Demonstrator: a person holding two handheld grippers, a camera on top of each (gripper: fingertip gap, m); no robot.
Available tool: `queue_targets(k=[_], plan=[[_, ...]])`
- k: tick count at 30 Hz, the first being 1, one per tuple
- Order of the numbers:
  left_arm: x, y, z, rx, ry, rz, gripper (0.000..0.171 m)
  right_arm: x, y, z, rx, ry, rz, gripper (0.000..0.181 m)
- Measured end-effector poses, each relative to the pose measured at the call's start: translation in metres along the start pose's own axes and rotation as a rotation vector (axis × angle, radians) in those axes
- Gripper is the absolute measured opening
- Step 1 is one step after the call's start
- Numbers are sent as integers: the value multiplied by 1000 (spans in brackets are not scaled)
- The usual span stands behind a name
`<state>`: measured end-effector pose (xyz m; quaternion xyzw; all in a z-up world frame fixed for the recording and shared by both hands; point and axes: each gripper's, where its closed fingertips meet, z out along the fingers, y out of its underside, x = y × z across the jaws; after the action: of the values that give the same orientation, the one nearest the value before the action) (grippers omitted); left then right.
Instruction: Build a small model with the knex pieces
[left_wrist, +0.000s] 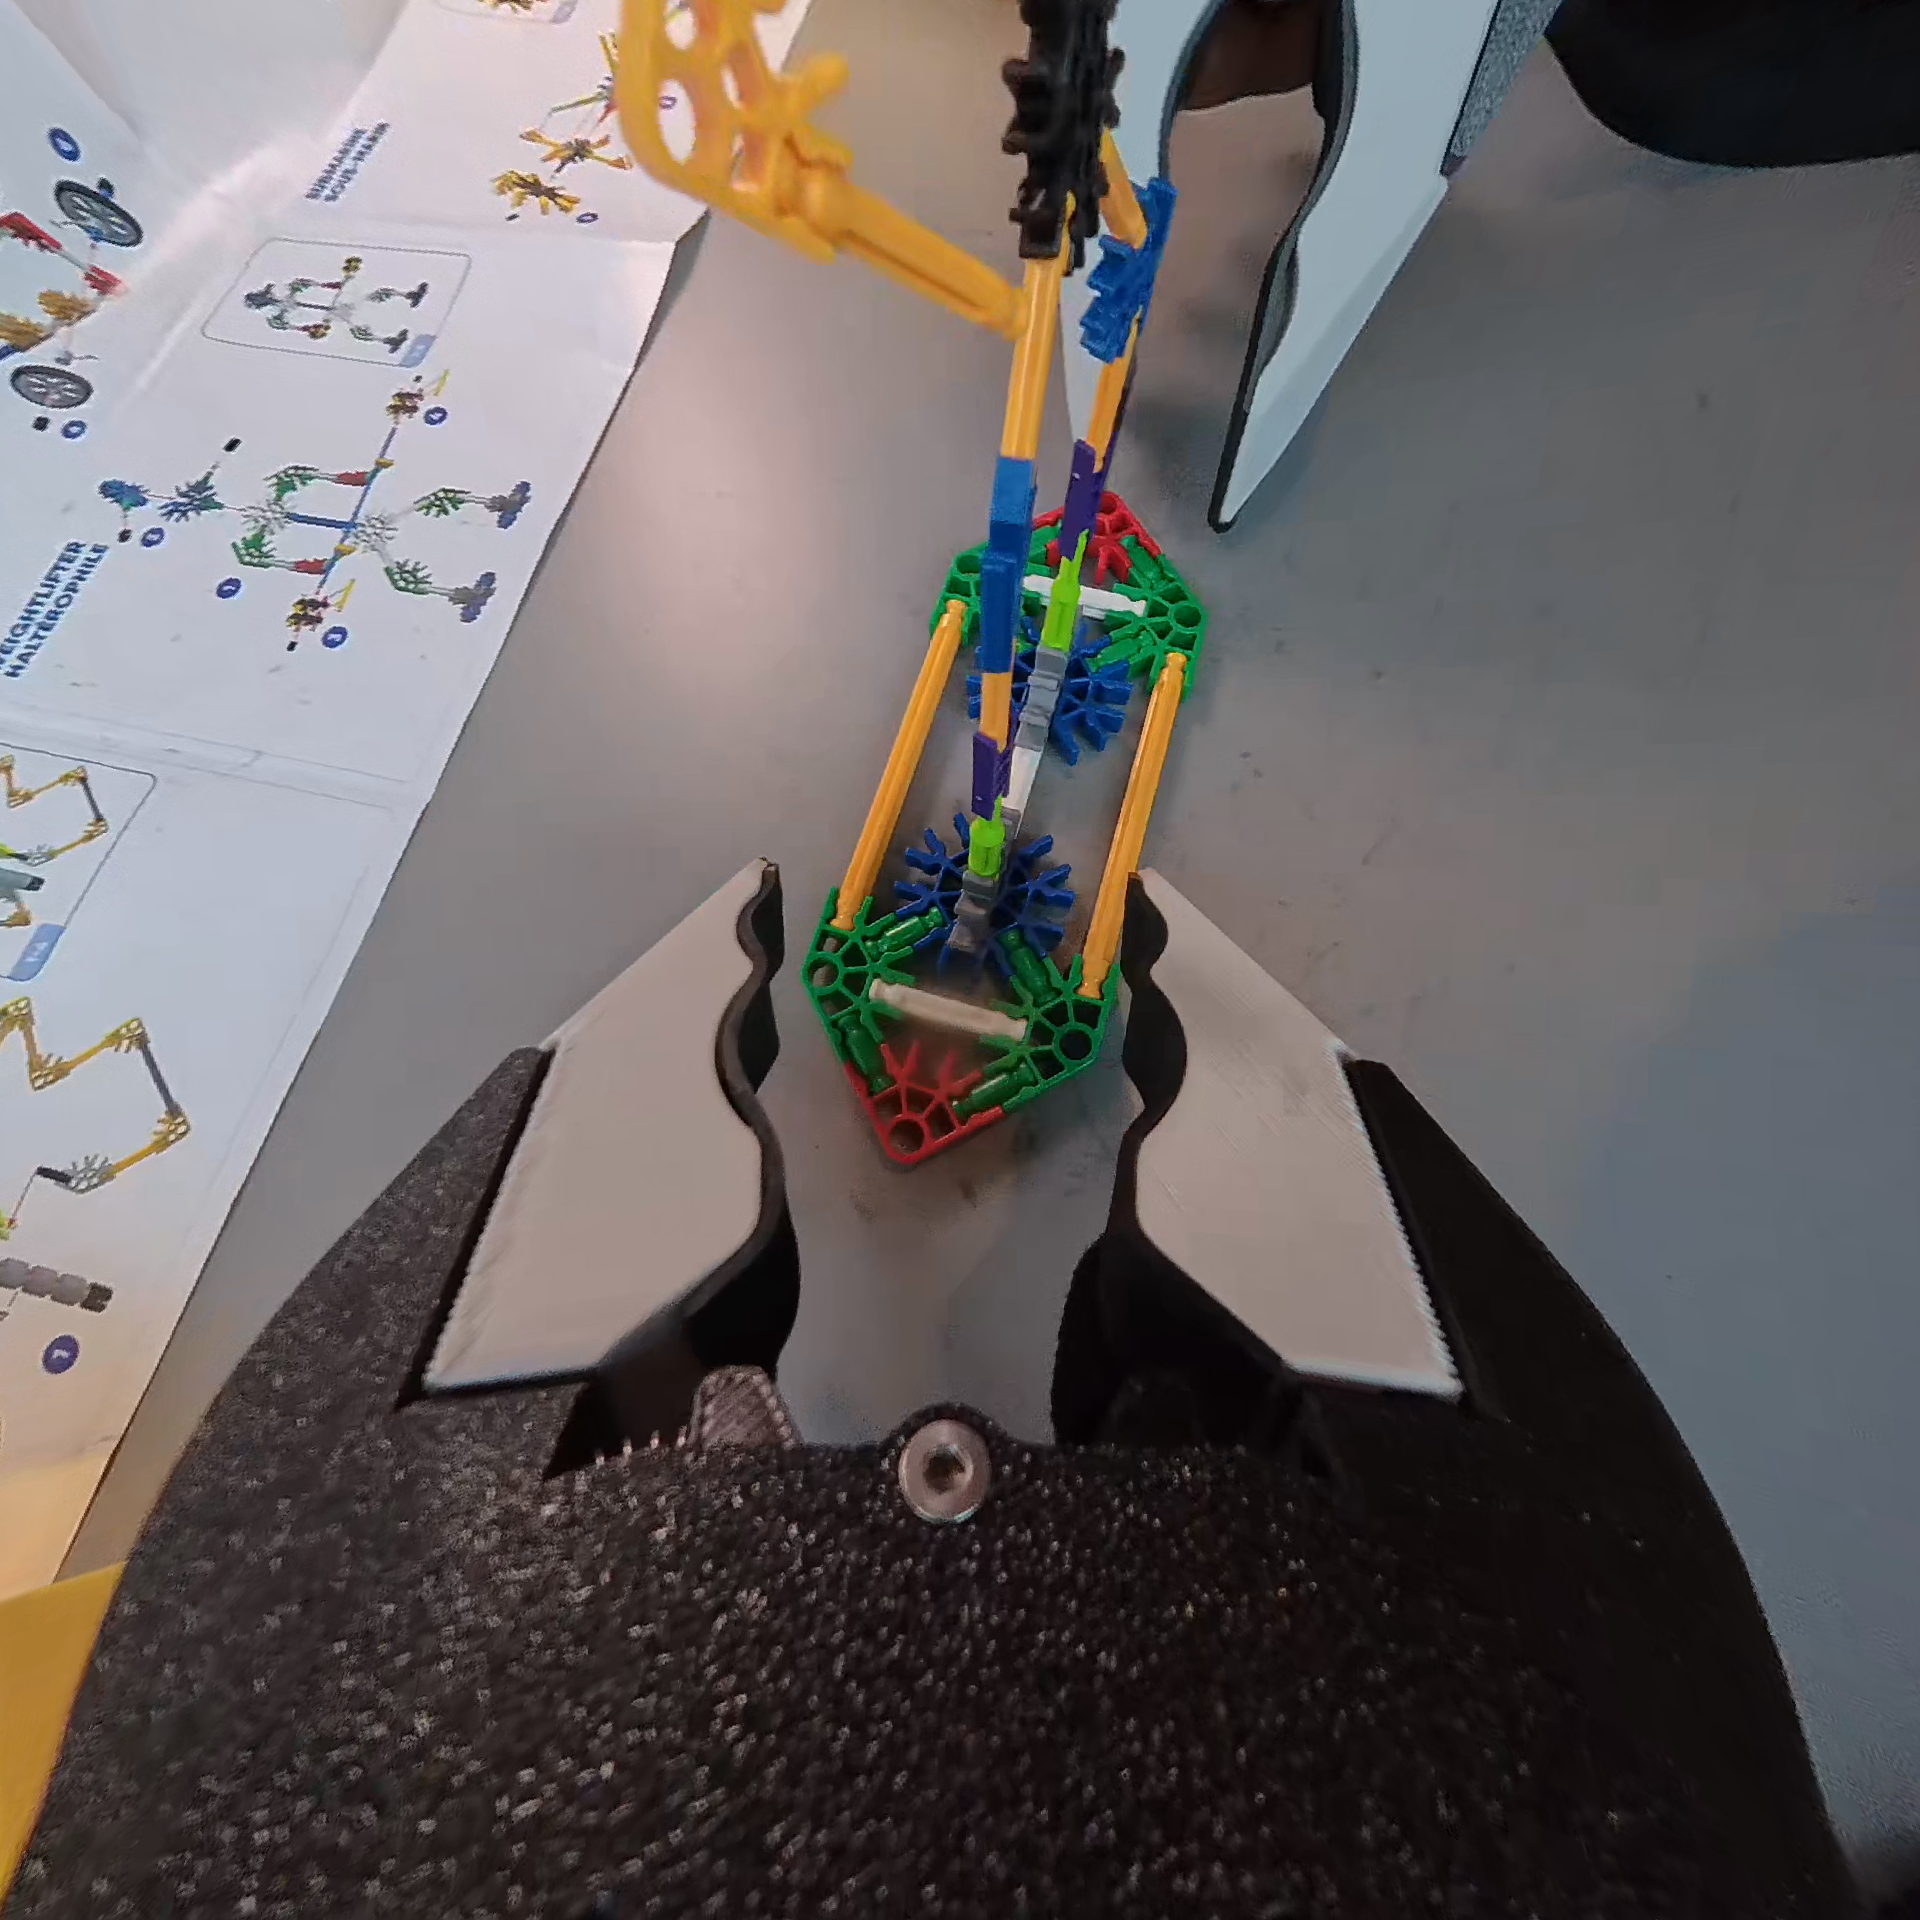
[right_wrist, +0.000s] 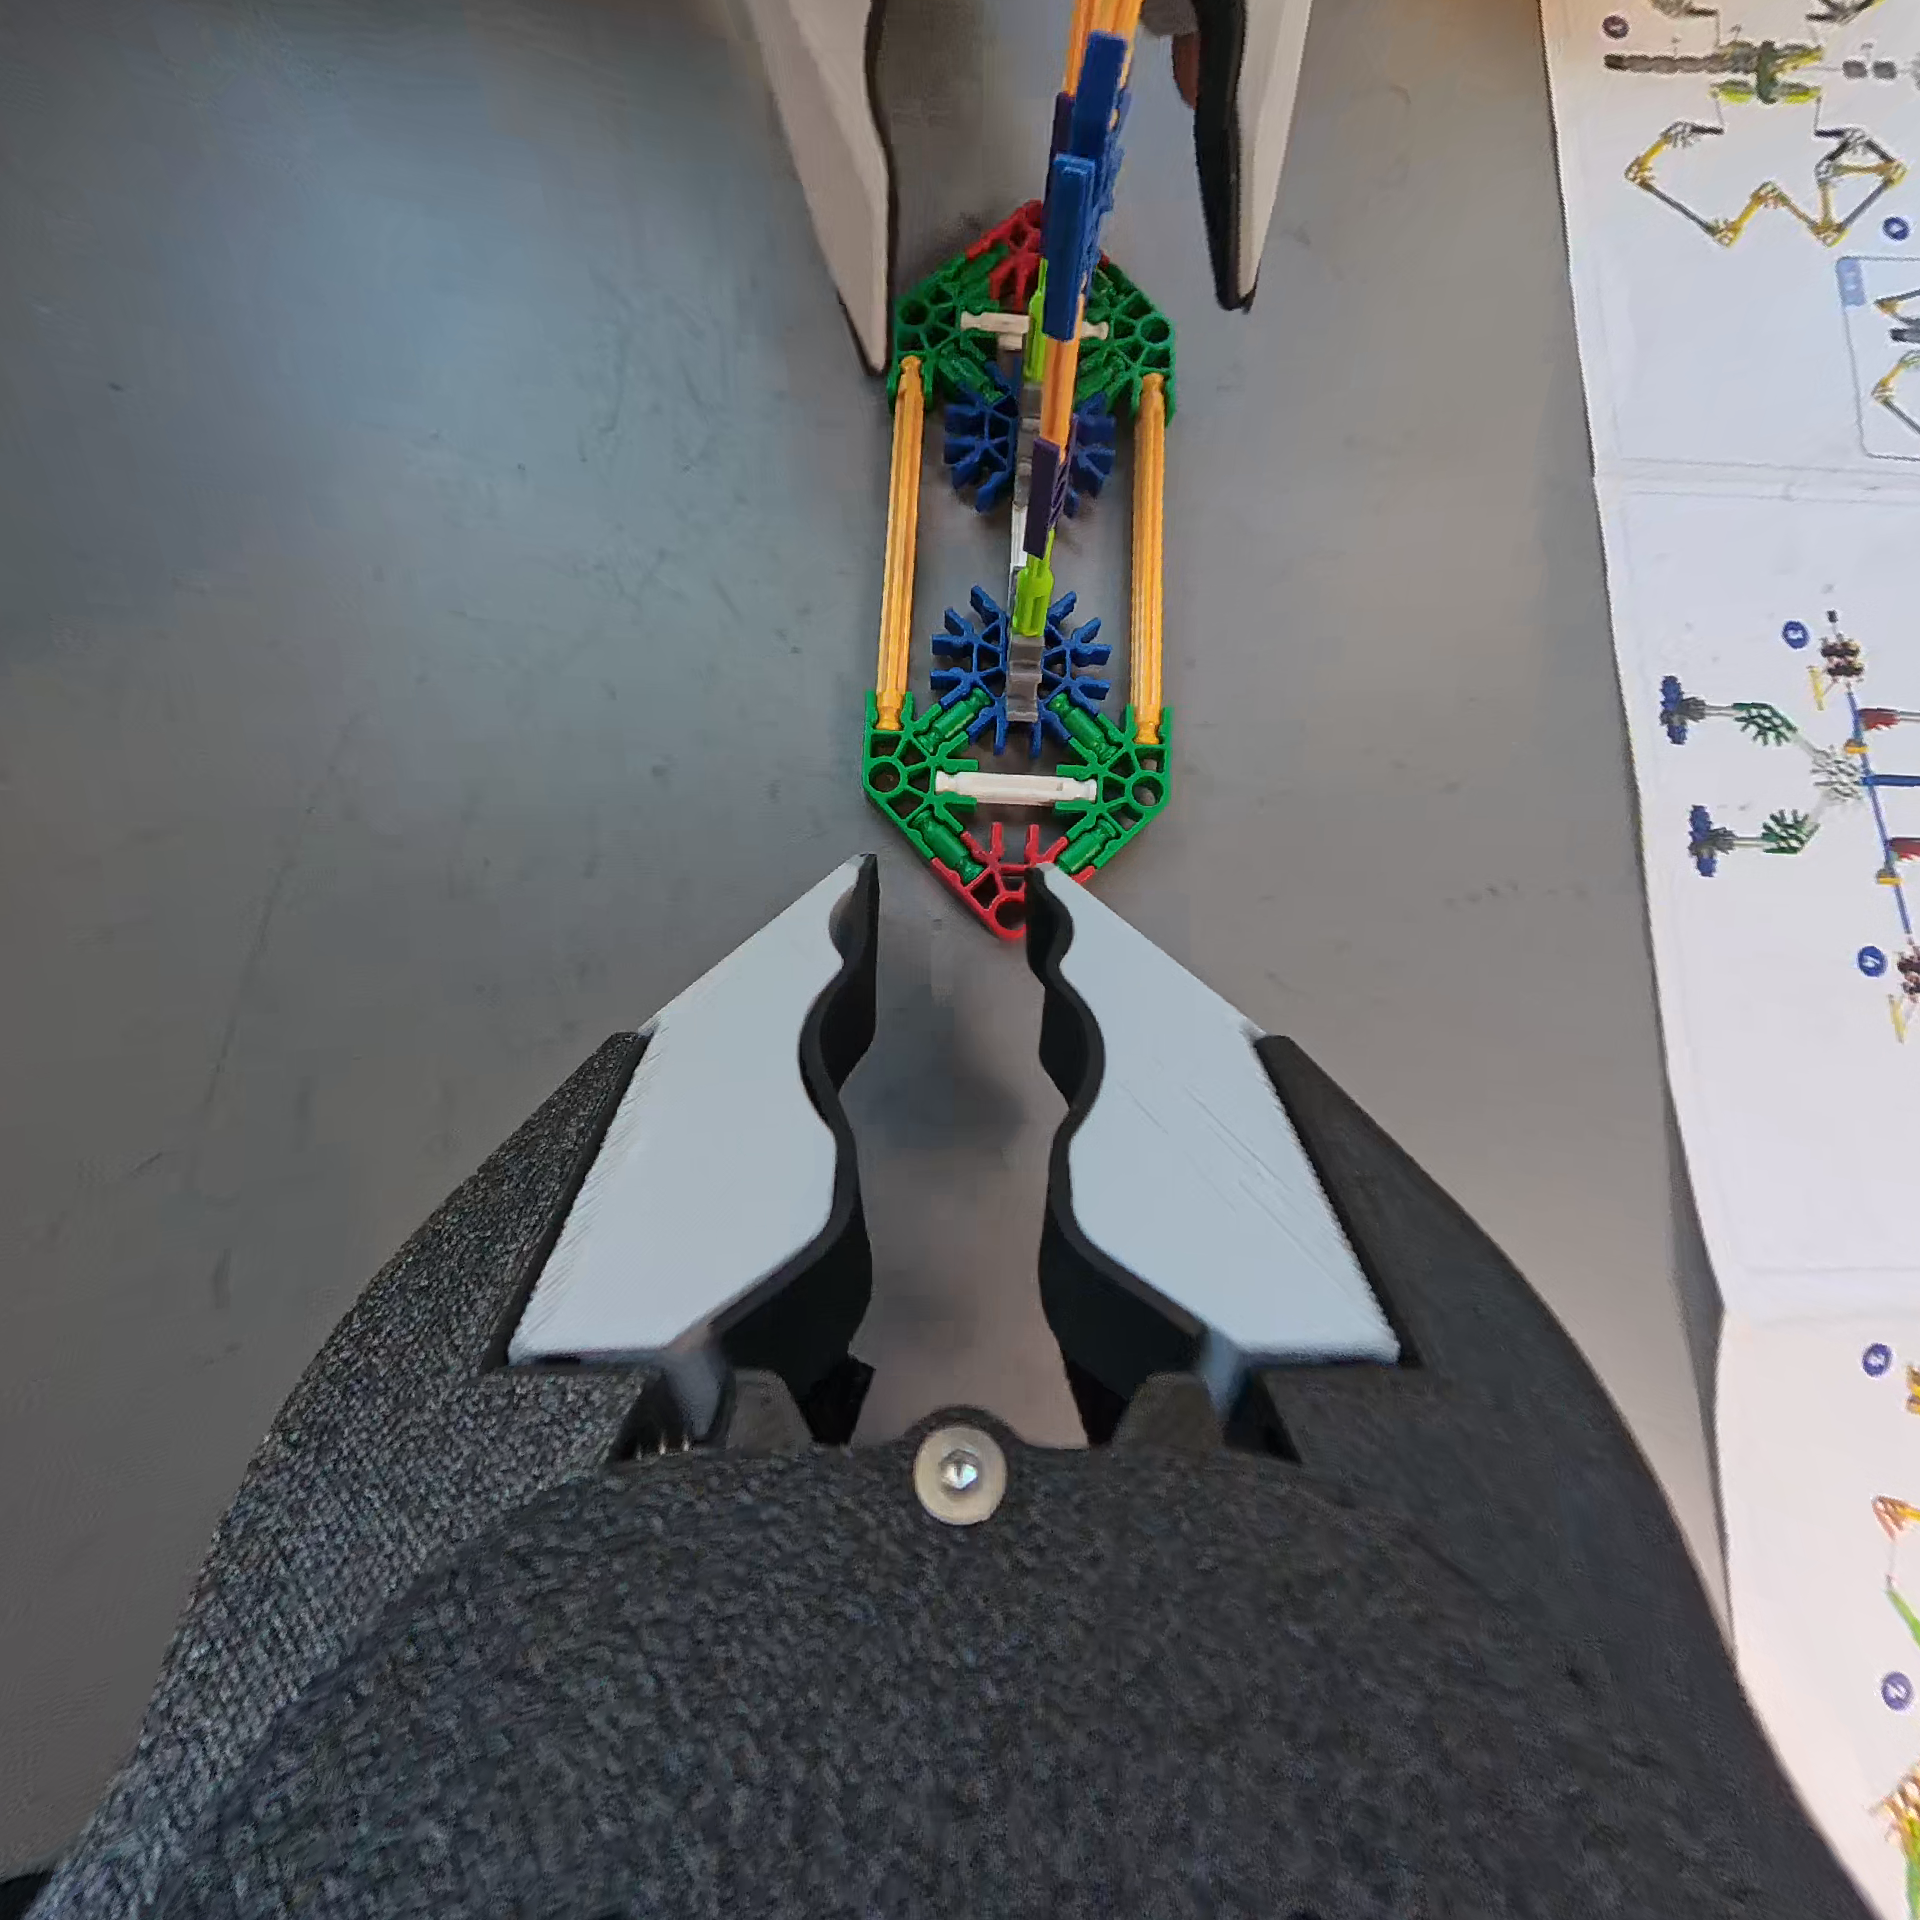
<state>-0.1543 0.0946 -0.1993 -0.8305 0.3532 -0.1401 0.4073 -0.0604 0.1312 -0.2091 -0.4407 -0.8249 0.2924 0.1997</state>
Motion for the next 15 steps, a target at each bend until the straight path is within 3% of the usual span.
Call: queue_targets(k=[4, 8, 12, 15], plan=[[3, 6, 12, -45, 19, -8, 77, 10, -8, 1, 44, 42, 48, 62], [8, 12, 20, -92, 45, 7, 78, 11, -6, 14, 11, 42, 69, 80], [15, 11, 21, -98, 76, 30, 61, 9, -6, 25, -22, 15, 83, 75], [17, 10, 22, -95, 72, 25, 60, 7, -7, 26, -39, -12, 69, 70]])
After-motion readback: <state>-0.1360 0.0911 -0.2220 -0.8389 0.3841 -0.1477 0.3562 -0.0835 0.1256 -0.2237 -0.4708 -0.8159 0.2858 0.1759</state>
